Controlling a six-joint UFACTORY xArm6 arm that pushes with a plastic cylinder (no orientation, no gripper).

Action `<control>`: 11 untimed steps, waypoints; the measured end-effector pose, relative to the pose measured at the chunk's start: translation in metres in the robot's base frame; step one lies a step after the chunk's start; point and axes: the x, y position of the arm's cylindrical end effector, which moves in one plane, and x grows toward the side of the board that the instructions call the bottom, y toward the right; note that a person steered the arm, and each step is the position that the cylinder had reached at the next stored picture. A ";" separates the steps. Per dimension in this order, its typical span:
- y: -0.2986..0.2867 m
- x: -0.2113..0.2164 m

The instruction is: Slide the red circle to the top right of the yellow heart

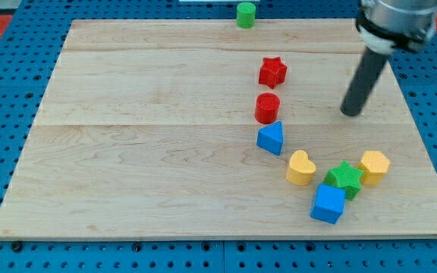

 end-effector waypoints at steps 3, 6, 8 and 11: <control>-0.141 0.017; -0.158 0.078; -0.090 0.072; -0.007 -0.043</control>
